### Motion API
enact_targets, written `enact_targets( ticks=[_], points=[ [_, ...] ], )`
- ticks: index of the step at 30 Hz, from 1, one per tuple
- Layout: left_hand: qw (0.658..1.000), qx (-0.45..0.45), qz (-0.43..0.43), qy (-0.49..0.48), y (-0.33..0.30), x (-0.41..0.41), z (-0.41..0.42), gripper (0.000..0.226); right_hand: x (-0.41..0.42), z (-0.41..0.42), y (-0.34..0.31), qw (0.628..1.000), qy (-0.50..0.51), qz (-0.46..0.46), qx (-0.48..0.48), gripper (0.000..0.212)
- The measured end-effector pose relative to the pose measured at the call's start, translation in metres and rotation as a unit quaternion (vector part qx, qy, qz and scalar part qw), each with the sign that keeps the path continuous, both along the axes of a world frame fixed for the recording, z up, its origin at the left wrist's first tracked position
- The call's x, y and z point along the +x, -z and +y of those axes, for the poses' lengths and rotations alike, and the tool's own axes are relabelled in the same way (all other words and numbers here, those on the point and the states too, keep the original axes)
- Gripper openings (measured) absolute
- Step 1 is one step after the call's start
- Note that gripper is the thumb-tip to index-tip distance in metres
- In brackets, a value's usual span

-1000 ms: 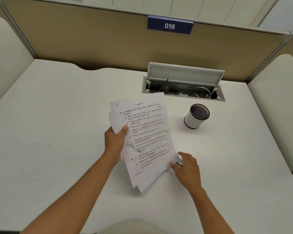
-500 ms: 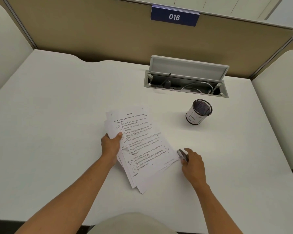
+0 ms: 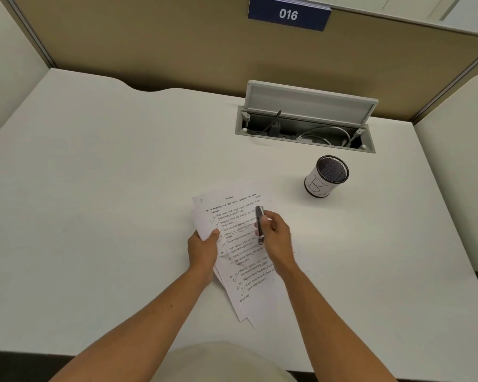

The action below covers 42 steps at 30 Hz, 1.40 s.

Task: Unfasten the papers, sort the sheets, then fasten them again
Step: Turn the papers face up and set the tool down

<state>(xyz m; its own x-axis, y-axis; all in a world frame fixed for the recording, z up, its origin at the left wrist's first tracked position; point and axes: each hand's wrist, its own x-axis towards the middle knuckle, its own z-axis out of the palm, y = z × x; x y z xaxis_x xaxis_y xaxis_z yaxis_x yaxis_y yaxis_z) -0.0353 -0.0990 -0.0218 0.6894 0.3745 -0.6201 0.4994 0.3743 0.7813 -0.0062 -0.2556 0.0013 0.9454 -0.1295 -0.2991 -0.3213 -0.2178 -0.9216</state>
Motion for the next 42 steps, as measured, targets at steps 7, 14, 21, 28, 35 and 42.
enact_targets(
  ticks=[7,14,21,28,35,42],
  points=[
    [0.998,0.036,0.015,0.058,0.006,-0.010,-0.005,0.007,0.005,0.027,0.016,0.986,-0.122,-0.029,-0.114,0.025],
    [0.995,0.044,0.013,0.087,0.010,-0.004,0.003,0.014,0.007,0.026,0.027,0.982,-0.129,-0.017,-0.138,0.020],
    [0.998,0.046,-0.003,0.040,0.002,0.024,0.022,0.019,0.007,0.025,0.028,0.977,-0.142,0.000,-0.157,0.023],
    [0.977,0.186,0.040,0.099,0.007,0.049,0.026,0.050,0.011,0.026,0.026,0.974,-0.145,0.010,-0.171,0.024],
    [0.986,0.134,0.051,0.085,0.015,0.037,0.022,0.059,0.016,0.032,0.026,0.970,-0.117,-0.008,-0.215,0.014],
    [0.987,0.131,0.053,0.081,0.017,0.035,0.022,0.060,0.019,0.036,0.027,0.963,-0.140,-0.013,-0.230,0.025]
  ],
)
